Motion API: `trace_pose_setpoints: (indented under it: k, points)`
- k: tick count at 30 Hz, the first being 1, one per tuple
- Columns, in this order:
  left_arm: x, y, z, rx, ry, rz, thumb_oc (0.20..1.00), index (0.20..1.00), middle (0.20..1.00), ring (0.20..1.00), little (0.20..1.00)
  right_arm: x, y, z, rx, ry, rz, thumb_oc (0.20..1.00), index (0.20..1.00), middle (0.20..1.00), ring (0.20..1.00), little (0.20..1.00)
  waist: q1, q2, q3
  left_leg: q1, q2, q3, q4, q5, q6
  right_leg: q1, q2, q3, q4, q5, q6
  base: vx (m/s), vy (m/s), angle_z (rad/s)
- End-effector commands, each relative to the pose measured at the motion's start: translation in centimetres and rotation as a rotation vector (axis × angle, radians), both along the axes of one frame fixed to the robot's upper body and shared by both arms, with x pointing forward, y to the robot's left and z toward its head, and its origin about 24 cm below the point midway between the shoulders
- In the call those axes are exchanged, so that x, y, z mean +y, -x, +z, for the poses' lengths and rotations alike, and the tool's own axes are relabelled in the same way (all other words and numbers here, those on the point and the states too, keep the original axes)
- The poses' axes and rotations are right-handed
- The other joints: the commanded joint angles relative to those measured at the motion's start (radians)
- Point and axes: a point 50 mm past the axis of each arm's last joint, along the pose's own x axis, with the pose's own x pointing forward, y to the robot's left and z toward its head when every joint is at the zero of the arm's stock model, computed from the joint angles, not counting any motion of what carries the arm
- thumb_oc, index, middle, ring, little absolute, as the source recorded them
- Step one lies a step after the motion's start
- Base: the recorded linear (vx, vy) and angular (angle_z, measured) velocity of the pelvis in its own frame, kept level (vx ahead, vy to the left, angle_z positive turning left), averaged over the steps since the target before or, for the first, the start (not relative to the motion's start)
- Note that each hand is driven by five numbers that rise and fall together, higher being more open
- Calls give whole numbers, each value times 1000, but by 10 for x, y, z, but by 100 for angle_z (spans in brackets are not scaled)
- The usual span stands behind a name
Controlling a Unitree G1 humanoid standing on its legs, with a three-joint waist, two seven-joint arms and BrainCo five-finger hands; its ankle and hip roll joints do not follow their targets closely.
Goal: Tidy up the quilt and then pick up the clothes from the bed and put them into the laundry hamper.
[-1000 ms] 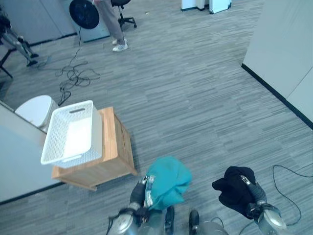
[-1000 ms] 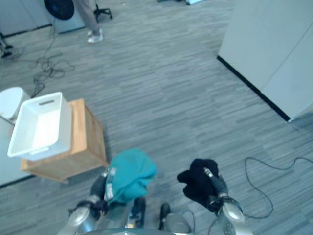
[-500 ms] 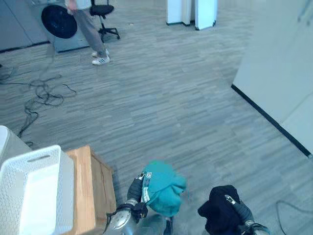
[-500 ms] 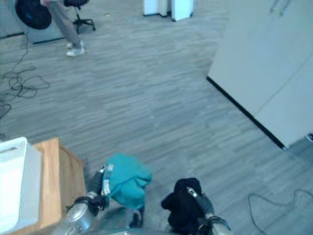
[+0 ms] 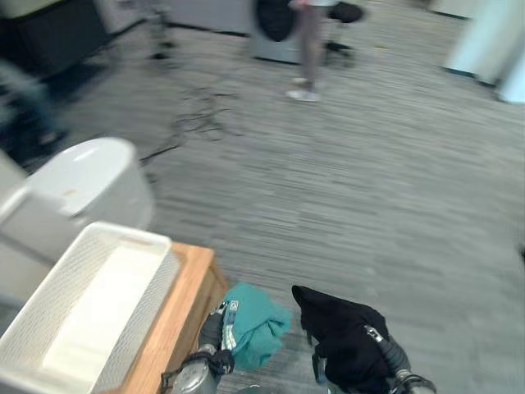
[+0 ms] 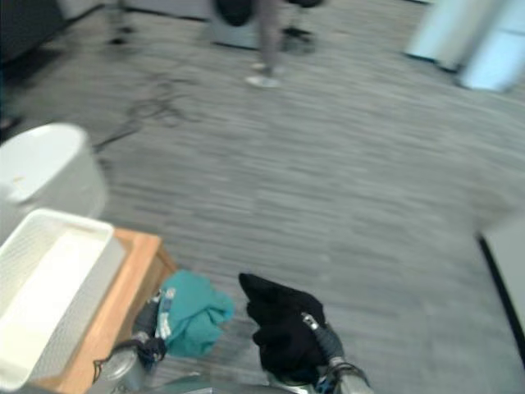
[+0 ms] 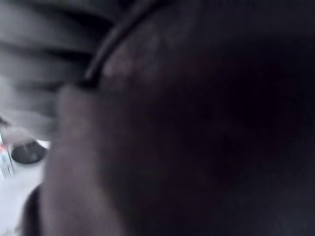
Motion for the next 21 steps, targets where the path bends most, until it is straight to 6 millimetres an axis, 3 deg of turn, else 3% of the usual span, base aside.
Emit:
trace_pose_setpoints:
  k: [1,3,4,5,6,8,9,12,14,15,16,18,21]
  points:
    - [4,-13,29,-203,33,-43,200,200,200,200,200,-7,-26,23,-151,51,19,200,200,200,200,200,-18,-14,-10,-142,106,199,-104,-5,60,-16,-96,-54,11,55,184,258,-60,152]
    - [1,-10,30,-205,44,-58,200,200,200,200,200,-12,-28,26,-157,70,21,200,200,200,200,200,-20,-16,-13,-157,130,255,-58,-12,41,-1,-114,-84,22,44,177,292,-107,124]
    - [-5,-7,30,-188,53,-116,200,200,200,200,200,-34,-28,31,-153,96,-48,200,200,200,200,200,-40,-20,-18,-215,218,403,-10,38,15,33,-150,-130,34,33,170,269,-145,77]
    - [-6,-7,30,-184,54,-128,200,200,200,200,200,-39,-26,32,-152,102,-59,200,200,200,200,200,-50,-20,-19,-220,249,446,-18,51,8,40,-158,-148,41,27,169,277,-145,158]
    - [-7,-7,32,-187,58,-134,200,200,200,200,200,-50,-19,35,-149,121,-80,200,200,200,200,200,-75,-16,-19,-223,326,576,-57,93,-18,69,-180,-223,56,0,163,97,-22,210]
    - [-7,-8,33,-190,61,-136,200,200,200,200,200,-54,-17,36,-148,130,-93,200,200,200,200,200,-83,-11,-18,-225,347,622,-84,119,-32,90,-186,-265,58,-16,160,66,27,214]
    - [-6,-11,37,-196,61,-105,200,200,200,200,200,-58,-15,37,-144,146,-90,200,200,200,200,200,-85,-1,-16,-228,366,670,-137,168,-54,121,-188,-329,52,-35,158,63,71,133]
    - [-4,-11,38,-184,62,-72,200,200,200,200,200,-58,-16,36,-120,147,-90,200,200,200,200,200,-73,8,-17,-213,361,663,-242,224,-66,144,-173,-365,37,-52,152,97,118,86]
    - [1,-8,35,-171,56,-7,200,200,200,200,200,-52,-19,30,-114,145,-38,200,200,200,200,200,-39,9,-16,-229,342,575,-315,267,-70,132,-148,-338,24,-50,147,73,104,59]
    - [0,-8,35,-168,54,-13,200,200,200,200,200,-51,-19,30,-115,144,-31,200,200,200,200,200,-39,8,-18,-234,341,570,-320,273,-70,127,-147,-337,23,-47,146,-25,78,79]
    - [2,-8,36,-192,31,-12,200,200,200,200,200,-45,-28,30,-161,125,-21,200,200,200,200,200,-2,7,5,-284,355,523,-356,331,-93,117,-133,-335,10,-45,140,-64,85,58]
    - [3,-11,38,-232,11,-9,200,200,200,200,200,-40,-38,32,-204,116,-20,200,200,200,200,200,24,8,22,-330,358,518,-373,363,-103,116,-140,-353,-2,-45,140,-67,181,43]
    - [7,-21,43,-268,5,11,200,200,200,200,200,-25,-51,32,-222,97,-69,200,200,200,200,200,64,20,13,-336,350,537,-410,377,-109,114,-192,-422,25,-55,160,74,369,52]
